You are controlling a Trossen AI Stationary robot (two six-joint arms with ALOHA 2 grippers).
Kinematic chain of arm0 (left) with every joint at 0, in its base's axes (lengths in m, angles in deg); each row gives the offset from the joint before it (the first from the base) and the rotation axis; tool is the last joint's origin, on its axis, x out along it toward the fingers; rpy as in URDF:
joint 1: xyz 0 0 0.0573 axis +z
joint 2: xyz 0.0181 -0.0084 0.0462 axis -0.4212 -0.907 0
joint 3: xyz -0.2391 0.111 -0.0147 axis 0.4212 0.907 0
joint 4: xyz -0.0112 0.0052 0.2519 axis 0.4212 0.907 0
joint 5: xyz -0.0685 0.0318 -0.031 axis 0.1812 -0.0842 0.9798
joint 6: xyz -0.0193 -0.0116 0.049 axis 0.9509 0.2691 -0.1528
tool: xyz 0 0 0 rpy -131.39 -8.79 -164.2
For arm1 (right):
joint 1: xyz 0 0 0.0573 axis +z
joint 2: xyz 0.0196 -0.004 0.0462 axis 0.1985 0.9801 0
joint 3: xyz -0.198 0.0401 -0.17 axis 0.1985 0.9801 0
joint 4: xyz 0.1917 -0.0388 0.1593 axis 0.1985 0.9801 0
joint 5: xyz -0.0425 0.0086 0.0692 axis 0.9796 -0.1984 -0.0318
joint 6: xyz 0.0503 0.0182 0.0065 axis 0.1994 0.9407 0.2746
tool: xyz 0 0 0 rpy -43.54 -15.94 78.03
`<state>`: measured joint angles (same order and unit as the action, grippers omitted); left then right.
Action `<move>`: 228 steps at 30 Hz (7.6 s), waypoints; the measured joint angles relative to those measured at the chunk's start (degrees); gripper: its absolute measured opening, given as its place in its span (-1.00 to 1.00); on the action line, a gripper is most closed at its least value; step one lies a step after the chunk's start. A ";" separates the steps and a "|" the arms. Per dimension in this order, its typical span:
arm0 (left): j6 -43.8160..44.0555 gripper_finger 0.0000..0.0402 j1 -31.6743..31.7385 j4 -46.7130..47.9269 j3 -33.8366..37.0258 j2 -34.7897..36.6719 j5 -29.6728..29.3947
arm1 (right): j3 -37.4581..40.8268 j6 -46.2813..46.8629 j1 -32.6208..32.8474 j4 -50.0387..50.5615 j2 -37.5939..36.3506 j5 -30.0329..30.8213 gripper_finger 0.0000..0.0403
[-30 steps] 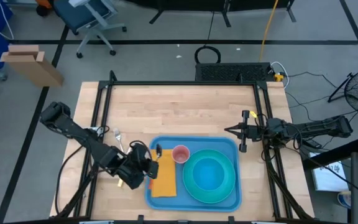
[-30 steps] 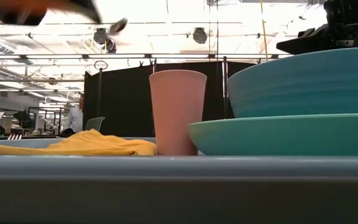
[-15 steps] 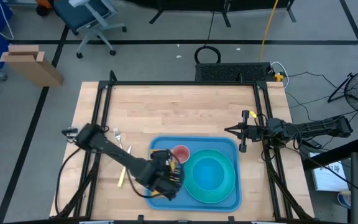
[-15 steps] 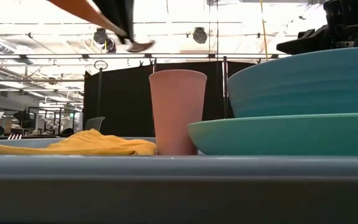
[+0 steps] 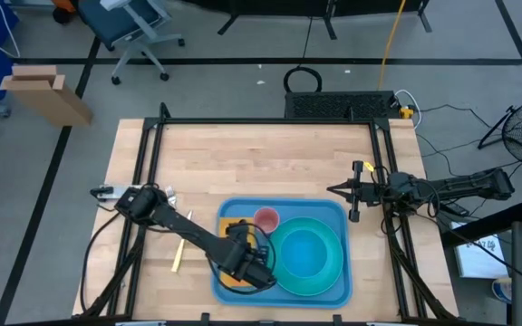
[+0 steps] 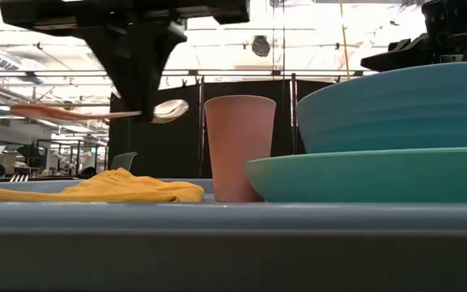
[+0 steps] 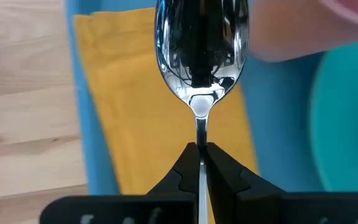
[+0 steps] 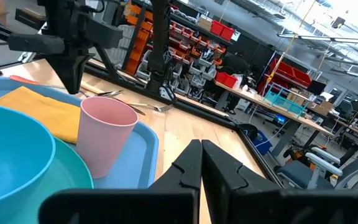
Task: Set up tray
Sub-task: Put the orange spoon on top of the yellow table napkin on the blue tray, then put the yellow table knife to the left of the orange spoon on the blue tray
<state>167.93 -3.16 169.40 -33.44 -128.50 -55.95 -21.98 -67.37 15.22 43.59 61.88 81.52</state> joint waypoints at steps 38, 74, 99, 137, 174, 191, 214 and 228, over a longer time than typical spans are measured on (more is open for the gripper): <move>-3.19 -0.95 3.59 -14.34 8.48 0.04 2.30 | 0.00 -0.37 0.00 0.22 0.02 -0.02 -1.00; -4.72 -0.40 3.72 -12.75 8.67 -1.81 3.82 | 0.00 -0.37 0.00 0.61 0.00 -0.04 -1.00; -10.14 -0.25 -11.54 7.19 18.36 19.42 5.94 | 0.00 -0.24 0.02 0.77 0.02 -0.04 -1.00; -8.95 -0.40 -11.52 -30.68 52.65 43.18 6.62 | -0.01 0.72 0.02 1.46 0.00 -0.02 -1.00; -93.94 0.96 4.95 -76.76 46.03 45.23 0.85 | 0.00 1.67 0.02 1.89 0.01 -0.02 -1.00; -49.25 0.84 6.07 -30.24 46.16 47.69 5.67 | -0.01 1.94 0.02 3.26 0.02 0.00 -1.00; 5.28 0.98 -15.60 -32.84 64.18 47.53 10.67 | 0.00 1.53 0.00 4.31 0.02 0.02 -1.00; 5.32 0.98 -14.54 -36.62 68.37 41.45 17.59 | -0.02 1.60 0.02 4.24 0.02 0.02 -1.00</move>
<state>173.25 -17.70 132.78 34.93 -87.06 -38.36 -22.00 -65.78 15.24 47.83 61.91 81.54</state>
